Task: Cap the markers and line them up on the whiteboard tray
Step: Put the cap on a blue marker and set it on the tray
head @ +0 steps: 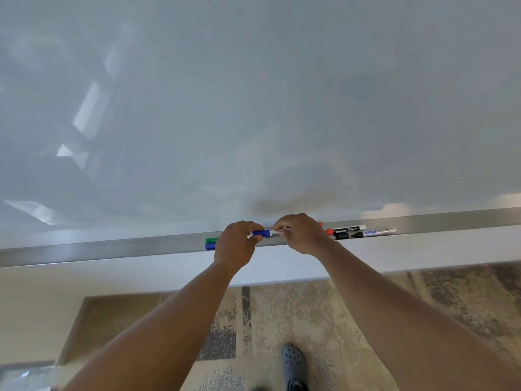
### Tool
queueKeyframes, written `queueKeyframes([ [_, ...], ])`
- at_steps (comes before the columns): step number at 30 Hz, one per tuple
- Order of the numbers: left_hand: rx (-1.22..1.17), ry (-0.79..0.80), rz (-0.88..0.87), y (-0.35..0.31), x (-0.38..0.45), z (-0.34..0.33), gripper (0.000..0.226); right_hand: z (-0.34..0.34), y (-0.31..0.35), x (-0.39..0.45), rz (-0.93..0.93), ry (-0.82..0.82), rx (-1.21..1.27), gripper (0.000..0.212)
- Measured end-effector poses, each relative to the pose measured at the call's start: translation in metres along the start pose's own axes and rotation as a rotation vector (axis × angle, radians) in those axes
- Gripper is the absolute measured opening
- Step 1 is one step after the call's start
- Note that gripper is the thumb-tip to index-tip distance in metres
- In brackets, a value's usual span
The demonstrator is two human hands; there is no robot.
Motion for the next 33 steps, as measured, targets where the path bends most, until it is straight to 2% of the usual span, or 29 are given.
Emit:
queueKeyframes([
  [8, 0.102, 0.043, 0.059, 0.015, 0.018, -0.026, 0.023, -0.017, -0.014, 0.015, 0.017, 0.019, -0.060, 0.027],
  [19, 0.210, 0.085, -0.007, 0.013, 0.027, -0.047, 0.032, -0.036, -0.033, 0.028, -0.022, 0.023, -0.059, 0.027],
  [26, 0.262, 0.066, -0.021, 0.023, 0.029, -0.050, 0.047, -0.054, -0.048, 0.036, -0.065, 0.042, -0.058, 0.030],
  [33, 0.299, 0.091, 0.007, 0.034, 0.027, -0.054, 0.045, -0.060, -0.042, 0.039, 0.011, 0.050, -0.104, 0.026],
])
Point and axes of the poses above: each hand's wrist, its own x-axis towards the middle knuckle, its own z-axis out of the back of the hand, y = z × x, the point moved 10 cm from there along x, towards the middle knuckle, and after that the axes turned 4 degrees about y, right-handed, at the moved point
